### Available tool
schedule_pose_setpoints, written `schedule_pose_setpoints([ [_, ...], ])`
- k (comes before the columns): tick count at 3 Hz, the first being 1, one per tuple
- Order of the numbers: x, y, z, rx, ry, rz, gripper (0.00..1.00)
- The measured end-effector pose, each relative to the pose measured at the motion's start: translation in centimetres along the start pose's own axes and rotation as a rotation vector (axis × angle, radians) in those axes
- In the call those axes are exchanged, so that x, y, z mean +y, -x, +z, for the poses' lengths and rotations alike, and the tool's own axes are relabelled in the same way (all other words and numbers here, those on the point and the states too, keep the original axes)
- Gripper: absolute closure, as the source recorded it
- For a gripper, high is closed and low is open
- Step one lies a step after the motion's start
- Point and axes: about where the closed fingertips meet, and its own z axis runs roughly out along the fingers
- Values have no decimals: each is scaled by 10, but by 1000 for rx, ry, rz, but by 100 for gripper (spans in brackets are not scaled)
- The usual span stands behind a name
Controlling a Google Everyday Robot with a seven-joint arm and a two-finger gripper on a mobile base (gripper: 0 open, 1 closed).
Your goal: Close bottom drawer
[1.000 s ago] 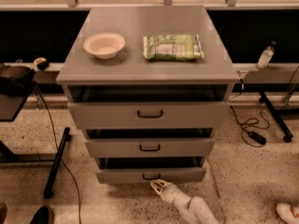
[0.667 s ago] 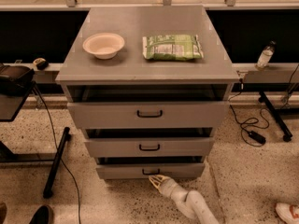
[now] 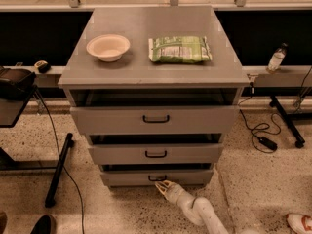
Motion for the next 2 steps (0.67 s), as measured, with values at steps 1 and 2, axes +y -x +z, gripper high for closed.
schedule_pose_setpoints([
  [1,0,-2,0,-1,8,-4,100],
  [2,12,-5,-29,13,37,11,100],
])
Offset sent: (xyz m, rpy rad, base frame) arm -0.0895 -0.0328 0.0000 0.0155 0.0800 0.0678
